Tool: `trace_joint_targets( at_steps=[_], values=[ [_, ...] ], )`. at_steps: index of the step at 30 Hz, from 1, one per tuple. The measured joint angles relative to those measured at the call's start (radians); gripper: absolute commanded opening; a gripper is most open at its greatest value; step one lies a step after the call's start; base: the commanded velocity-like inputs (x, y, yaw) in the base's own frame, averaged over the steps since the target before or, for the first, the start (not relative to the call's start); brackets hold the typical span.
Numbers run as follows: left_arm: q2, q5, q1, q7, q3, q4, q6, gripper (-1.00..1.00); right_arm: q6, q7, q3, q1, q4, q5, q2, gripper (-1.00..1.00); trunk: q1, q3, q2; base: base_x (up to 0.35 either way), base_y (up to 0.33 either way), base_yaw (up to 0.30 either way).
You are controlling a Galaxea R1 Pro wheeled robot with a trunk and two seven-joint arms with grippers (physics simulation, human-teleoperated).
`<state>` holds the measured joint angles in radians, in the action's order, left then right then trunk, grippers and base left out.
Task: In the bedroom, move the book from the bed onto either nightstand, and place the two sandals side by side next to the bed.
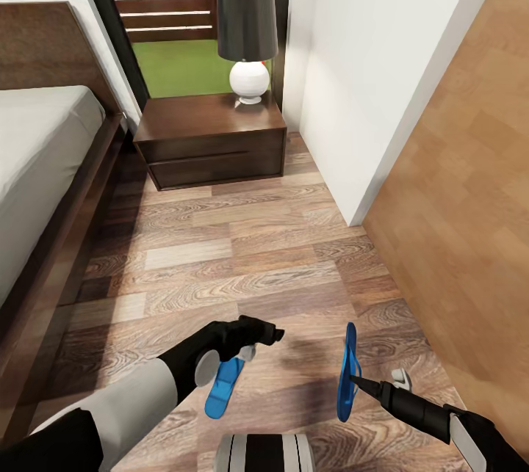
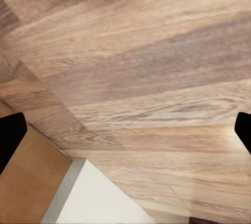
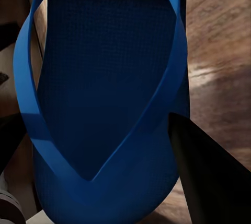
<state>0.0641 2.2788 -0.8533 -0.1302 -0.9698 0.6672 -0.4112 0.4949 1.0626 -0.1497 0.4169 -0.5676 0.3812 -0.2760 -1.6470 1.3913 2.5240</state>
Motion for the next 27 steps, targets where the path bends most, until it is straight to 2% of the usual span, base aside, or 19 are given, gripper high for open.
trace_joint_targets(
  at_steps=[8, 11, 16, 20, 27],
  values=[
    [-0.041, 0.000, 0.000, -0.003, 0.001, -0.002, 0.027, 1.00, 0.000, 0.001, -0.002, 0.000, 0.000, 0.000, 0.000, -1.00, 0.000, 0.000, 0.000, 0.000, 0.000, 0.000],
    [-0.057, -0.001, 0.000, -0.083, 0.002, -0.002, 0.031, 1.00, 0.000, 0.001, -0.002, 0.000, 0.000, 0.000, -0.001, -1.00, 0.000, 0.000, 0.000, 0.000, 0.000, 0.000],
    [-0.058, -0.004, 0.000, -0.194, 0.000, -0.001, 0.033, 1.00, 0.000, 0.002, -0.003, 0.000, 0.000, 0.000, -0.001, -1.00, 0.000, 0.000, 0.000, 0.000, 0.000, 0.000],
    [-0.056, -0.005, 0.000, -0.234, -0.003, 0.000, 0.034, 1.00, 0.000, 0.001, -0.003, 0.000, 0.000, 0.000, -0.002, -1.00, 0.000, 0.000, 0.000, 0.000, 0.000, 0.000],
    [-0.052, -0.007, 0.000, -0.258, -0.005, 0.000, 0.035, 1.00, 0.000, 0.001, -0.003, 0.000, 0.000, 0.000, -0.002, -1.00, 0.000, 0.000, 0.000, 0.000, 0.000, 0.000]
  ],
)
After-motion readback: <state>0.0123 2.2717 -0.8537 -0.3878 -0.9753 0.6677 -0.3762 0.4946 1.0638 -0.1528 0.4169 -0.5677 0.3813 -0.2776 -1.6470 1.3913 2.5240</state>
